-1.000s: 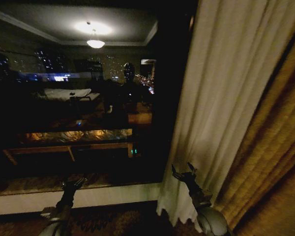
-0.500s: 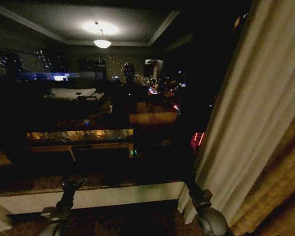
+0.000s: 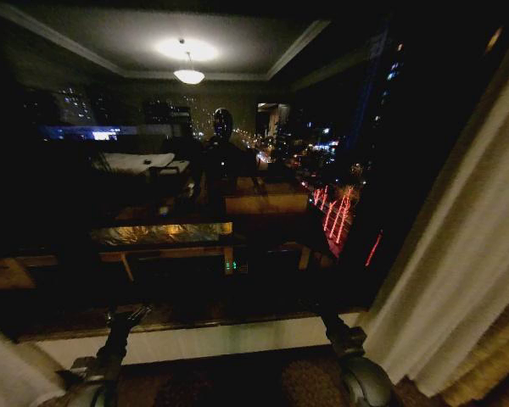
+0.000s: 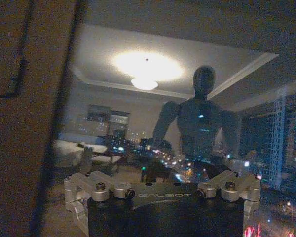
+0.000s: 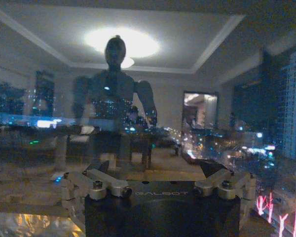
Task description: Open the curtains by pulling them apart, changing their state from closed to fully open.
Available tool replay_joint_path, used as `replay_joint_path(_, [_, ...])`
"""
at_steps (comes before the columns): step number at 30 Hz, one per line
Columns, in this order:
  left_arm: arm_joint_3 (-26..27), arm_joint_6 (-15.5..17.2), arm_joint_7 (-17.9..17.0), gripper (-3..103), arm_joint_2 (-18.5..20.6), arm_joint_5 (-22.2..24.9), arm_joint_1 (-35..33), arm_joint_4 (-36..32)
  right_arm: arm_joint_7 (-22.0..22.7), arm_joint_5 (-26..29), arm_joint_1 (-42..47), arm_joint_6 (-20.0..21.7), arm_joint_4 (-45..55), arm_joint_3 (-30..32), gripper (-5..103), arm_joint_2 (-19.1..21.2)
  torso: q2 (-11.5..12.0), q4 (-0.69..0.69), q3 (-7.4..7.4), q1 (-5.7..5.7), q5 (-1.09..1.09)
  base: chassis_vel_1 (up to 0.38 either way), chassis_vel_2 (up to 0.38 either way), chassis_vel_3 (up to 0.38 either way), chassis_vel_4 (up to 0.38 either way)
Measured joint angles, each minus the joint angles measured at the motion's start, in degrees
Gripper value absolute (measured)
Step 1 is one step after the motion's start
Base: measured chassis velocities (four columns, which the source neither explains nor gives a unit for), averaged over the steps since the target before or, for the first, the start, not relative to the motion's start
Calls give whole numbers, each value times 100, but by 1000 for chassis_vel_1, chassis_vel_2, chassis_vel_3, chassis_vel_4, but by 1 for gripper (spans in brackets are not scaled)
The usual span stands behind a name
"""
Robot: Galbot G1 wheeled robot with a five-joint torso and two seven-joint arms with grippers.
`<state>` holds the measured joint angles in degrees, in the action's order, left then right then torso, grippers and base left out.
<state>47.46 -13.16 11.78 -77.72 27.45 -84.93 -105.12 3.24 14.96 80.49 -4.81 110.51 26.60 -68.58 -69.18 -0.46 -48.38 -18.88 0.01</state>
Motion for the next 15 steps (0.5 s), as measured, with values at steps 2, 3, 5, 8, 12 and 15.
replay_joint_path(2, [0, 0, 0, 100, 0, 0, 0, 0, 0, 0, 0, 0, 0, 0, 100, 0, 0, 0, 0, 0, 0, 349, 359, -360, -341])
replay_joint_path(3, [0, 0, 0, 100, 0, 0, 0, 0, 0, 0, 0, 0, 0, 0, 100, 0, 0, 0, 0, 0, -2, 328, 355, -367, -360])
replay_joint_path(5, [0, 0, 0, 100, 0, 0, 0, 0, 0, 0, 0, 0, 0, 0, 100, 0, -1, 0, 0, 0, -1, 348, 353, -340, -366])
replay_joint_path(8, [0, 0, 0, 100, 0, 0, 0, 0, 0, 0, 0, 0, 0, 0, 100, 0, 0, 0, 0, -1, -1, 353, 354, -353, -350])
replay_joint_path(12, [0, 0, 0, 100, 0, 0, 0, 0, 0, 0, 0, 0, 0, 0, 100, 0, 0, 1, 0, 0, -1, 339, 358, -354, -353])
replay_joint_path(15, [0, 0, 0, 100, 0, 0, 0, 0, 0, 0, 0, 0, 0, 0, 100, 0, 0, 0, 0, 0, -1, 351, 355, -342, -354])
